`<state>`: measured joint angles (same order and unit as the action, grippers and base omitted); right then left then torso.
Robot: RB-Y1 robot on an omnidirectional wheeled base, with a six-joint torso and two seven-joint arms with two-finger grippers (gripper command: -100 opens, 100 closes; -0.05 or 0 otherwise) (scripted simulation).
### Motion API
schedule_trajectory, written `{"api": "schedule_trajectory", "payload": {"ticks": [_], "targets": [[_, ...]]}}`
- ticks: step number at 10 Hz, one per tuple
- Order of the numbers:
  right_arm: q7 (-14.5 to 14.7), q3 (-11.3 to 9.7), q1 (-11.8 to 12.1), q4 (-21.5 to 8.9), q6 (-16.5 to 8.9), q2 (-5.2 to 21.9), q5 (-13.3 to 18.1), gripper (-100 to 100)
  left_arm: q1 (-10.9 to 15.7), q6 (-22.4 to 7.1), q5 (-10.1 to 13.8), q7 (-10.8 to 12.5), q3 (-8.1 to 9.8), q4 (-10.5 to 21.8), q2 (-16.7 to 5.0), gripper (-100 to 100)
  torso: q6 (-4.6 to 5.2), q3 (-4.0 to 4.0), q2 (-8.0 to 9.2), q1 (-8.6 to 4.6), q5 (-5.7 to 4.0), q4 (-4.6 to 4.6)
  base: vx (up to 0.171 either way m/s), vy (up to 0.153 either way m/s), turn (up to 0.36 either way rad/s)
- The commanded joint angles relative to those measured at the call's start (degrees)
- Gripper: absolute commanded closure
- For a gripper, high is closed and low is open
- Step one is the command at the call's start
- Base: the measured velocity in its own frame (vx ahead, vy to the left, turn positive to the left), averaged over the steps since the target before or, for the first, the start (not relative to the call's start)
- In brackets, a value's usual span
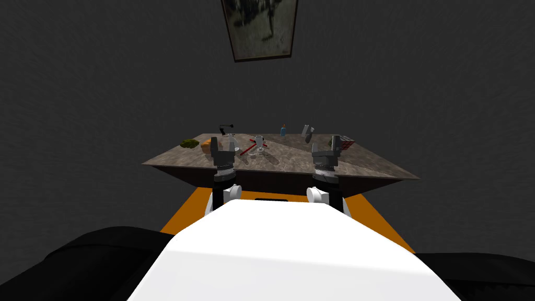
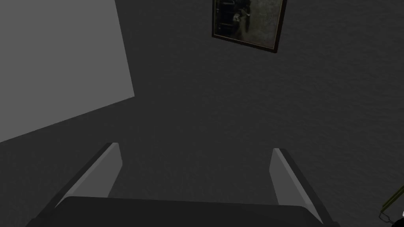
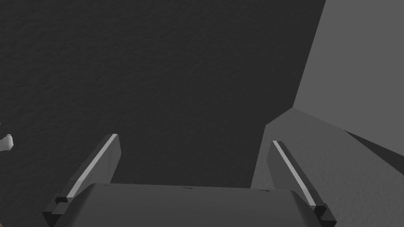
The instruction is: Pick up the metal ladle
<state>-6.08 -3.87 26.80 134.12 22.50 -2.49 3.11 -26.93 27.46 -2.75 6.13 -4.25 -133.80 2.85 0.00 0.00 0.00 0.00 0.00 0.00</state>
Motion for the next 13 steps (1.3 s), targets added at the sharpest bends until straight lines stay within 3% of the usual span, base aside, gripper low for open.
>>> {"api": "schedule_trajectory", "payload": {"ticks": [1,4,7,8,10,13], "targets": [[0.0,0.0,0.0,0.0,0.0,0.0,0.0,0,0.7,-0.9,0.1,0.3,0.09,0.6,-2.4,-100,0.00,0.00,0.00,0.00,0.00,0.00,-0.006,0.017,-0.003],[0.0,0.0,0.0,0.0,0.0,0.0,0.0,0,3.5,-4.5,0.3,1.7,0.42,3.0,-7.5,-100,0.00,0.05,0.09,0.22,0.05,0.02,-0.025,0.049,-0.011],[0.0,0.0,0.0,0.0,0.0,0.0,0.0,0,8.1,-9.6,0.8,3.7,0.93,7.1,-11.5,-100,0.00,0.10,0.18,0.33,0.08,0.04,-0.054,0.076,-0.024],[0.0,0.0,0.0,0.0,0.0,0.0,0.0,0,8.2,-10.5,0.8,3.7,0.93,7.1,-11.5,-100,0.00,0.11,0.20,0.34,0.08,0.04,-0.030,0.054,-0.009],[0.0,0.0,0.0,0.0,0.0,0.0,0.0,0,12.1,-14.6,1.3,5.3,1.32,10.4,-13.7,-100,0.00,0.06,0.10,0.23,0.05,0.02,-0.041,0.069,-0.027],[0.0,0.0,0.0,0.0,0.0,0.0,0.0,0,14.6,-18.4,1.6,6.2,1.52,12.7,-14.6,-100,0.01,0.06,0.11,0.24,0.06,0.02,-0.034,0.057,-0.018]]}}
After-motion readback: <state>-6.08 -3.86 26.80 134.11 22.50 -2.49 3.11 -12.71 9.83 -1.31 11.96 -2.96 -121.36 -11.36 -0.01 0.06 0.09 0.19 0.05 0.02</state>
